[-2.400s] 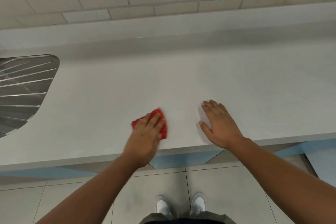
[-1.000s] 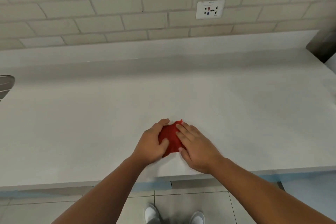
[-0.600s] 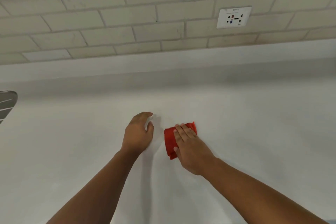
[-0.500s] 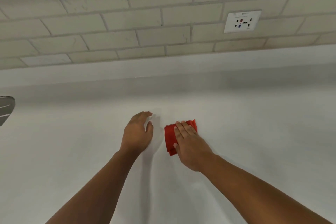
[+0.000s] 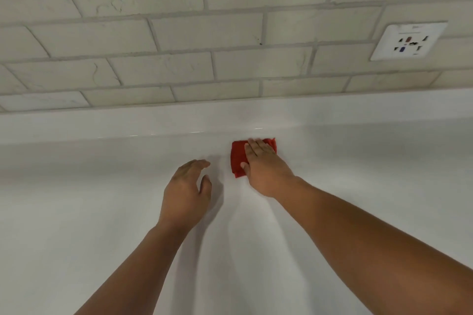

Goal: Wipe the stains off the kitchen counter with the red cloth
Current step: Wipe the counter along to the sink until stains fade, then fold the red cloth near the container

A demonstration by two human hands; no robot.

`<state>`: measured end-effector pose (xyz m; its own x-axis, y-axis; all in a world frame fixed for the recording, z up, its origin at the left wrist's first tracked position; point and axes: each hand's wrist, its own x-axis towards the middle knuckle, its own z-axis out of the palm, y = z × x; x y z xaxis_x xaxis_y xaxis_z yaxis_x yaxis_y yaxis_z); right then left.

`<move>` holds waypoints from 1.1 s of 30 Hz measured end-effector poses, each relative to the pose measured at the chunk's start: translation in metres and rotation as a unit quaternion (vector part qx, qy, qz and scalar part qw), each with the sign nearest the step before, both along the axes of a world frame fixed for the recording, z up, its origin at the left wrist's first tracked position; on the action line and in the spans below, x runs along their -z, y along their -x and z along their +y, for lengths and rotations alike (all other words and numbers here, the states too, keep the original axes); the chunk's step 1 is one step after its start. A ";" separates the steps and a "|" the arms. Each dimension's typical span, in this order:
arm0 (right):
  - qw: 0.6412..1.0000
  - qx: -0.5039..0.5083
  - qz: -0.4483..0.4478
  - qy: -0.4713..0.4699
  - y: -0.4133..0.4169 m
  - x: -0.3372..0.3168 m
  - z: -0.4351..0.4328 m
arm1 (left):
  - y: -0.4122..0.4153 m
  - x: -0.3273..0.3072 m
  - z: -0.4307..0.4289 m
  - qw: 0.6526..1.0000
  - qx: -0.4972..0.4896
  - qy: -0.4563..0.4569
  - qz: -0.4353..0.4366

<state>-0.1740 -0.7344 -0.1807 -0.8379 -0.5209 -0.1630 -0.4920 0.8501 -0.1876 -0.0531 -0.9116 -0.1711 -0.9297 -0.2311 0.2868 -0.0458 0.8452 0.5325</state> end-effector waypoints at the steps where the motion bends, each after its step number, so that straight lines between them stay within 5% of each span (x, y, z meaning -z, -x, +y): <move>1: 1.000 0.004 -0.002 0.000 0.007 -0.001 -0.001 | 0.000 0.001 -0.001 1.000 0.001 -0.002 -0.002; 7: 1.000 0.031 -0.006 -0.001 0.019 -0.001 0.015 | 0.008 -0.001 0.022 0.999 0.011 -0.025 -0.021; 14: 0.996 0.073 0.042 0.040 -0.022 -0.014 0.065 | 0.040 -0.020 0.094 0.974 0.002 -0.181 -0.136; 21: 0.984 0.130 -0.018 0.120 -0.066 -0.039 0.132 | 0.048 -0.038 0.172 0.946 0.111 -0.138 -0.272; 33: 0.906 0.220 -0.085 0.352 -0.145 -0.135 0.463 | 0.002 -0.160 0.455 0.883 0.325 -0.238 -0.238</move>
<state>-0.0286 -0.2718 -0.0457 -0.9836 -0.1676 -0.0674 -0.0469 0.5972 -0.8008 -0.0555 -0.4562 -0.0107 -0.8991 0.4079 -0.1589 0.0522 0.4604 0.8862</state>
